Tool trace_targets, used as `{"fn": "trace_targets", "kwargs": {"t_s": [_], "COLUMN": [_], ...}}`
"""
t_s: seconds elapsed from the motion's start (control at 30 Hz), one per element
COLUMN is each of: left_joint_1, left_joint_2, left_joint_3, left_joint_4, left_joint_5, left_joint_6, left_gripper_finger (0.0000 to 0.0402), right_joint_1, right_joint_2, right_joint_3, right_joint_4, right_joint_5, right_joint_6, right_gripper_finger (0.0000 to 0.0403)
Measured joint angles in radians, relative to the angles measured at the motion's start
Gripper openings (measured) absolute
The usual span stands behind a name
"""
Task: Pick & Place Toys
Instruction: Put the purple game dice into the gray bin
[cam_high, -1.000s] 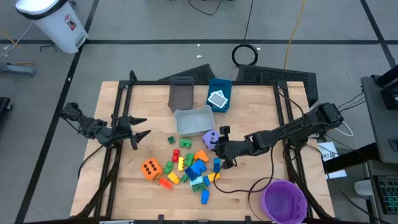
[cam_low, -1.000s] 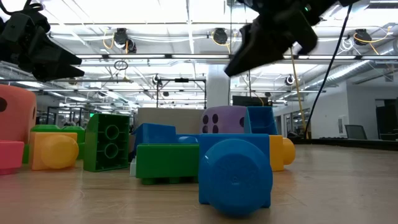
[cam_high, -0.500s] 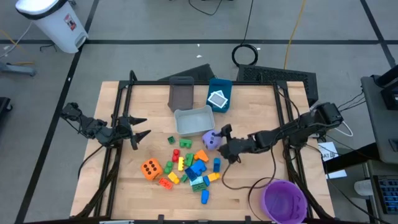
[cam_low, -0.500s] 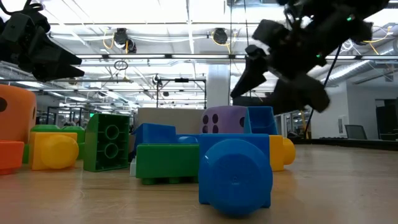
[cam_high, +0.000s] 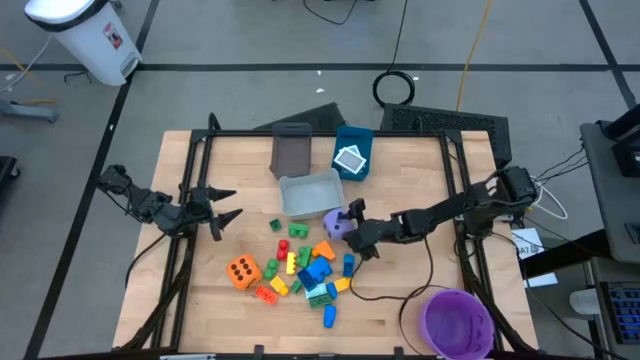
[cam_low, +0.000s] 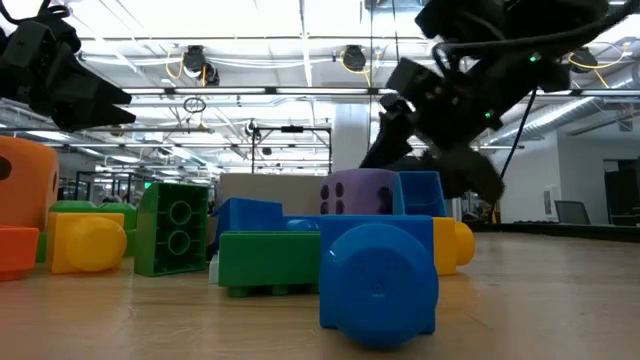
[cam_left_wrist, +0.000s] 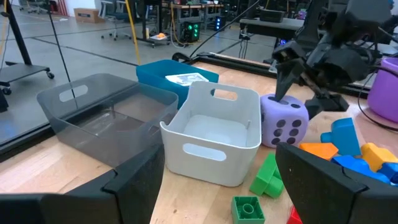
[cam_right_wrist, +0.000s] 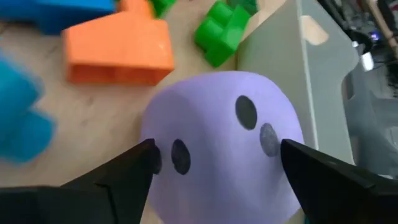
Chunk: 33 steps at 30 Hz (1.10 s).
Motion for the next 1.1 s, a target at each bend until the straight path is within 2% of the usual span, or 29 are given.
{"fn": "trace_targets", "kwargs": {"t_s": [0.17, 0.57, 0.8, 1.1], "left_joint_1": [0.0, 0.0, 0.0, 0.0], "left_joint_2": [0.0, 0.0, 0.0, 0.0], "left_joint_3": [0.0, 0.0, 0.0, 0.0], "left_joint_4": [0.0, 0.0, 0.0, 0.0], "left_joint_5": [0.0, 0.0, 0.0, 0.0], "left_joint_6": [0.0, 0.0, 0.0, 0.0], "left_gripper_finger": [0.031, 0.031, 0.031, 0.031], "right_joint_1": [-0.012, -0.006, 0.025, 0.099], "right_joint_2": [0.059, 0.061, 0.025, -0.13], "right_joint_3": [0.003, 0.0, -0.001, -0.004], "right_joint_4": [0.024, -0.003, 0.033, 0.113], "right_joint_5": [0.048, 0.045, 0.065, 0.048], "right_joint_6": [0.0, 0.064, 0.056, 0.016], "right_gripper_finger": [0.0288, 0.0151, 0.0145, 0.0137]}}
